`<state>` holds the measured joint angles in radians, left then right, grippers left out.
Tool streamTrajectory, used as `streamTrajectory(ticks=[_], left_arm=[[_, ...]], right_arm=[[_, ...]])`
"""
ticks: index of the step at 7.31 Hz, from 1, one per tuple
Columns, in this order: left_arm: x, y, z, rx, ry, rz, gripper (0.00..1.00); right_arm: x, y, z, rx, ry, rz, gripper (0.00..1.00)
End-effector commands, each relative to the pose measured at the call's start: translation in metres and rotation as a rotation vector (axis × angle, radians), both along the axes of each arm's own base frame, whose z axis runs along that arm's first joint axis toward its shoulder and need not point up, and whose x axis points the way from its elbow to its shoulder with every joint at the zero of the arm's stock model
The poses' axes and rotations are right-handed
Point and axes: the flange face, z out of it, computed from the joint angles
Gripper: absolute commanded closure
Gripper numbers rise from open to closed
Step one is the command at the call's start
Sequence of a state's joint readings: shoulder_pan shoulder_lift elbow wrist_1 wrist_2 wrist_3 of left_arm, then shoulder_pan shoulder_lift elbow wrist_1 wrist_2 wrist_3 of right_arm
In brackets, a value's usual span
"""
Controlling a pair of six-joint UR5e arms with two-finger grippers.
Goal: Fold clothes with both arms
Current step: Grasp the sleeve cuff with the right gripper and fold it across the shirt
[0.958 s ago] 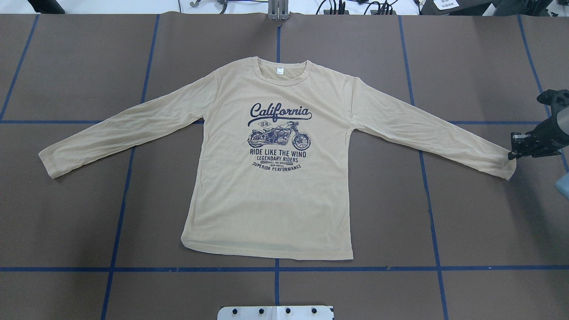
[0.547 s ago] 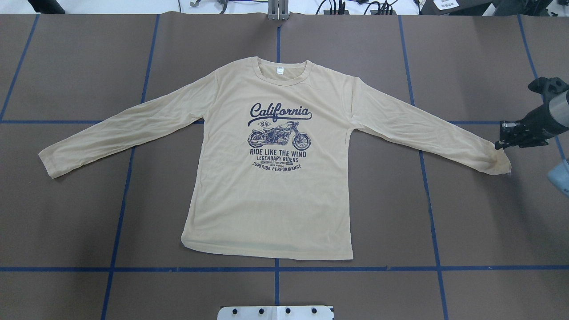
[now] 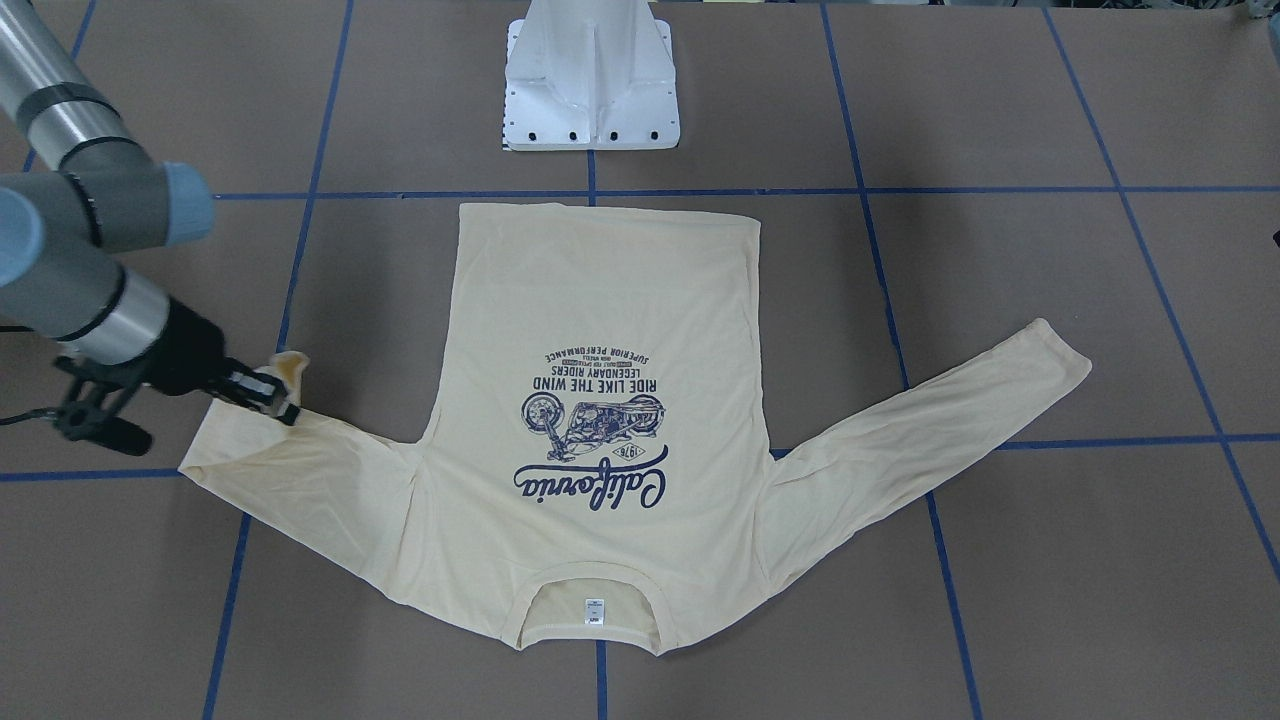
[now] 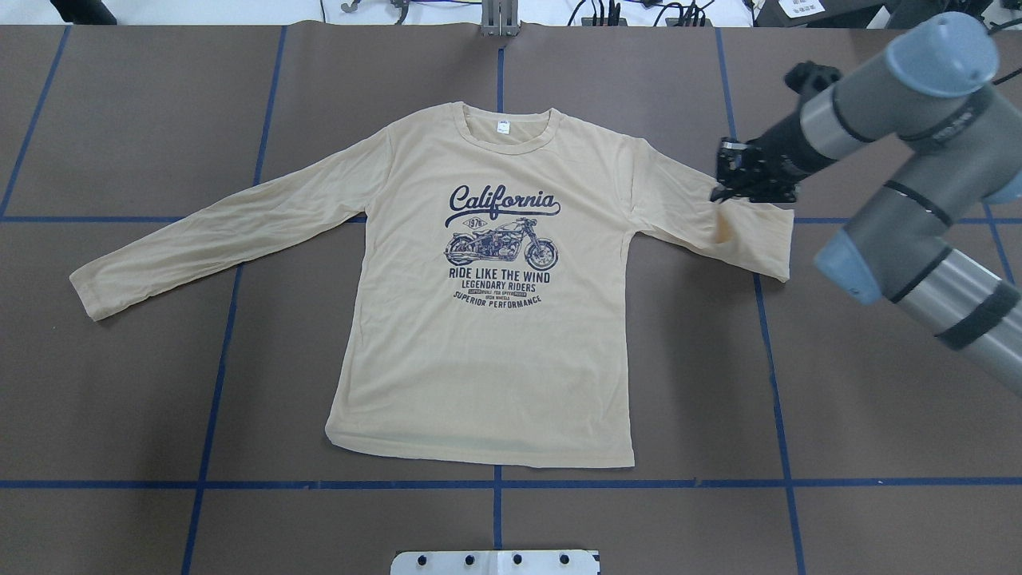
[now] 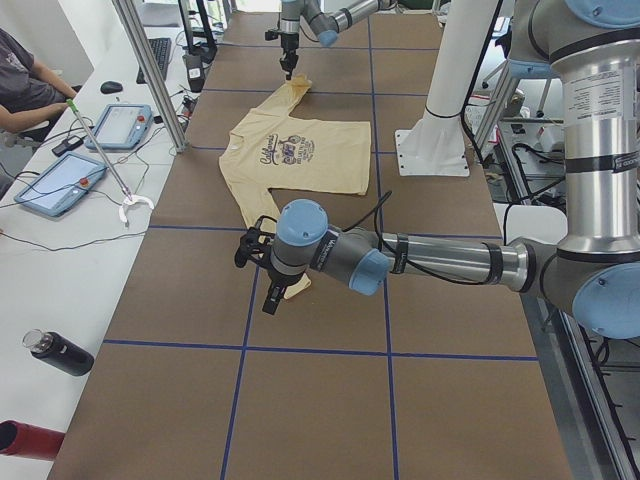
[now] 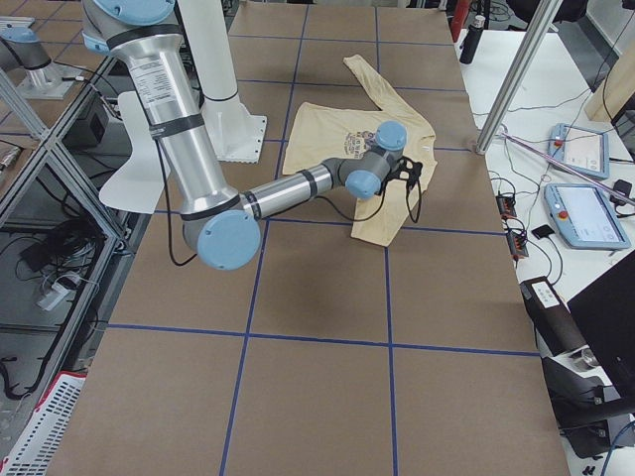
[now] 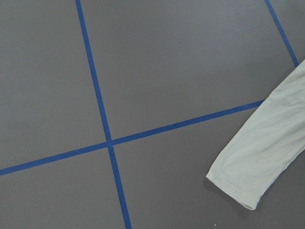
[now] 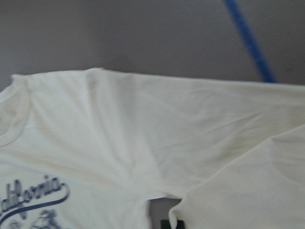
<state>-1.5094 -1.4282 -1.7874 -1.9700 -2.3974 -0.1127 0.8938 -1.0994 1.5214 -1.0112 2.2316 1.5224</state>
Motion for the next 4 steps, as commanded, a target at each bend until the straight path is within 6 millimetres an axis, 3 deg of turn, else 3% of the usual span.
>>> streamTrajectory(ticks=[1, 2, 4], left_arm=[[0.0, 0.0, 0.001, 0.008, 0.001, 0.0, 0.0], [0.0, 0.0, 0.003, 0.004, 0.0, 0.001, 0.0], [0.0, 0.0, 0.005, 0.0, 0.0, 0.001, 0.0]], right_arm=[[-0.131, -0.004, -0.154, 0.025, -0.07, 0.129, 1.0], [-0.162, -0.02, -0.209, 0.037, -0.087, 0.141, 1.0], [-0.188, -0.04, -0.26, 0.035, -0.085, 0.154, 1.0]])
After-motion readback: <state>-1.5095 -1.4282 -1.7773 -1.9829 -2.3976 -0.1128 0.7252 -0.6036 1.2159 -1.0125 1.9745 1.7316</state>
